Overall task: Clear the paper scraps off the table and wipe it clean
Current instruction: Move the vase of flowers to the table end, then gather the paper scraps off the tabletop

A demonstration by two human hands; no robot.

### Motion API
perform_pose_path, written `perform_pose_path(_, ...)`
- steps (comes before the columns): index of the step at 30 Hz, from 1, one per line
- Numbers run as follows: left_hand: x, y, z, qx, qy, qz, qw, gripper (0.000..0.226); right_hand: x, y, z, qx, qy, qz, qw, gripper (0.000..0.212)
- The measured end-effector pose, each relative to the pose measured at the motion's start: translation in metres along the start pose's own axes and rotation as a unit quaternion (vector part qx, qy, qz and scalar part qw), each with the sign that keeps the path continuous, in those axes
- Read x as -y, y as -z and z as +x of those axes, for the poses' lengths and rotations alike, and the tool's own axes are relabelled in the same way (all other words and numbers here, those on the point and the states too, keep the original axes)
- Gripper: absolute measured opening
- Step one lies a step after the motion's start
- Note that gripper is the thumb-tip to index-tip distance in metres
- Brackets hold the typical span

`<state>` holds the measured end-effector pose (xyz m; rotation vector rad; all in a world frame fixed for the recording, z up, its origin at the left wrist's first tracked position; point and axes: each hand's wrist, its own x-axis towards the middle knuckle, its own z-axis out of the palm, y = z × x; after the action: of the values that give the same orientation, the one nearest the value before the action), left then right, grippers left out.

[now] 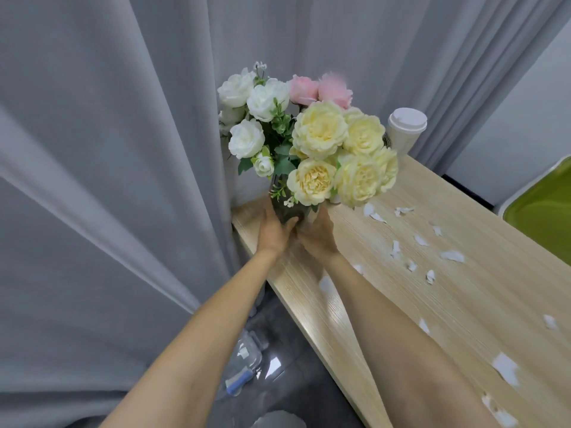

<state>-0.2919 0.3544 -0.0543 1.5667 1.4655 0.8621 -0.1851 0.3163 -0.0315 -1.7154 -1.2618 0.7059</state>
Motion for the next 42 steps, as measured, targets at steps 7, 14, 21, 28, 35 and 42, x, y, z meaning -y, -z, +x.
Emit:
perform_pose_path(7,-0.011,-0.012,-0.099,0.05,-0.052,0.188,0.979,0.028,-0.03,0.055,-0.102,-0.038,-0.106,-0.105,0.988,0.046)
perform_pose_path(14,-0.031,-0.025,-0.15,0.075,-0.059,0.276,0.956,0.014,-0.048,0.124,-0.16,-0.069,-0.184,-0.124,0.973,0.032)
perform_pose_path(21,-0.036,-0.052,-0.139,0.113,-0.066,0.314,0.94,0.025,-0.057,0.135,-0.152,-0.021,-0.207,-0.104,0.973,0.03)
perform_pose_path(28,-0.014,-0.07,-0.118,0.181,-0.116,0.36,0.908,0.014,-0.06,0.116,-0.099,0.047,-0.18,-0.133,0.974,0.041)
perform_pose_path(35,-0.019,-0.079,-0.103,0.17,-0.151,0.3,0.927,0.015,-0.074,0.102,-0.066,0.085,-0.184,-0.21,0.957,0.03)
perform_pose_path(42,-0.056,-0.111,-0.086,0.148,-0.07,0.173,0.971,0.019,-0.086,0.115,-0.061,-0.001,-0.155,-0.253,0.955,0.008)
